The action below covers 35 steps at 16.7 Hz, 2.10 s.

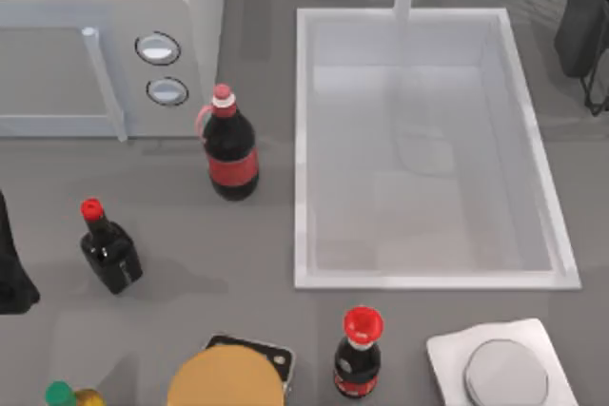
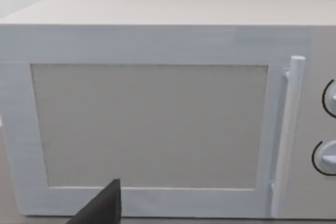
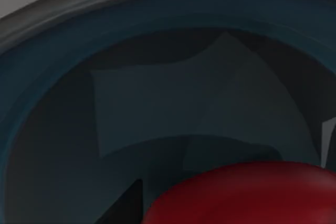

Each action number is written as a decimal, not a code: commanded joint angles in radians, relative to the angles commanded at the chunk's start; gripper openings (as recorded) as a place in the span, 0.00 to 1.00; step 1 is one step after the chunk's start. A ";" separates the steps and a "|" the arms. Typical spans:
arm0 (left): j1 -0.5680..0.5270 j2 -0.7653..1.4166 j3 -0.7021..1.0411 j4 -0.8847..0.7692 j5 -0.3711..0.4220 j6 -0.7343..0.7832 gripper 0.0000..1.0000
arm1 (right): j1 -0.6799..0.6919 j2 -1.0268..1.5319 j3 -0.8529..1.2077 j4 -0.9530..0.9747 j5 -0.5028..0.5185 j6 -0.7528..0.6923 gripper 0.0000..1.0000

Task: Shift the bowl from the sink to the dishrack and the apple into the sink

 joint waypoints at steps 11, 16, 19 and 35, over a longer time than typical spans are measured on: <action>0.000 0.000 0.000 0.000 0.000 0.000 1.00 | 0.004 -0.092 0.066 -0.070 0.028 0.015 0.00; 0.000 0.000 0.000 0.000 0.000 0.000 1.00 | 0.001 -0.150 0.201 -0.286 0.028 0.011 0.00; 0.000 0.000 0.000 0.000 0.000 0.000 1.00 | 0.000 -0.195 0.286 -0.434 0.028 0.009 0.00; 0.000 0.000 0.000 0.000 0.000 0.000 1.00 | 0.216 -0.176 0.270 -0.033 0.175 0.077 0.00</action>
